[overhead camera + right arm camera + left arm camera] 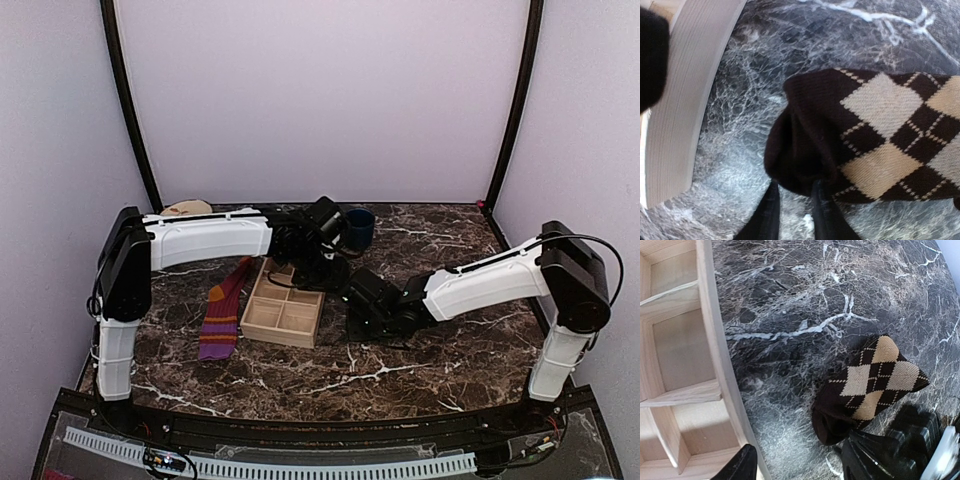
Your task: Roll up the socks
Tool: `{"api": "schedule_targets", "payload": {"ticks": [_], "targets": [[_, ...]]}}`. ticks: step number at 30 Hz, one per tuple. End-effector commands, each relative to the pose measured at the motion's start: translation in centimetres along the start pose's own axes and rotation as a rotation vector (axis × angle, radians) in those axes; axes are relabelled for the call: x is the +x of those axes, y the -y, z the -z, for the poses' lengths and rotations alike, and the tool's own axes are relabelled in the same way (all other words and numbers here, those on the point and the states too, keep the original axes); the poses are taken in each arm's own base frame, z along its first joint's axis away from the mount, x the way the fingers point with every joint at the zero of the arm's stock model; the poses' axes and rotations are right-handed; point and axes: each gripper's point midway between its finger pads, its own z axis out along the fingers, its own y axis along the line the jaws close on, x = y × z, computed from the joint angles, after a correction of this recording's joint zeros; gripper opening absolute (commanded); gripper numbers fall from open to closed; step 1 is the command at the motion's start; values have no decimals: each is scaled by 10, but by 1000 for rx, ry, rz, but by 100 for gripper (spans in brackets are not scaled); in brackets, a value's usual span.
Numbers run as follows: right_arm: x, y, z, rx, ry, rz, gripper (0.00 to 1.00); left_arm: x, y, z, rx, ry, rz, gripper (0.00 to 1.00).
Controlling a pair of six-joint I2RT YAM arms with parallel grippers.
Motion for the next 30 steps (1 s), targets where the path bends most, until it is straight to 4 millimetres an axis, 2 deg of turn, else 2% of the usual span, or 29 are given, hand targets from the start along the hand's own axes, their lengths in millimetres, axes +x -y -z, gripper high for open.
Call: {"api": "schedule_targets", "payload": {"ticks": [1,6,11,16,19,23,27,30], "targets": [[2,-14,1,-53,6,18,31,-9,11,2,40,6,-22,61],[-9,-22,21,-94,37,26,49,-17,19,0,58,14,-35,61],[-21,-25,49,-124,78,19,51,-24,28,-1,91,24,-46,61],[-28,-17,79,-141,123,-3,51,-30,45,1,174,40,-67,58],[-26,-2,93,-116,142,-23,51,-31,56,1,209,44,-99,56],[-20,30,105,-57,177,-71,51,-23,67,-1,216,36,-167,56],[-6,64,107,19,193,-130,50,-14,73,-10,206,24,-217,53],[5,80,101,67,186,-142,50,-9,79,-17,206,14,-245,52]]}}
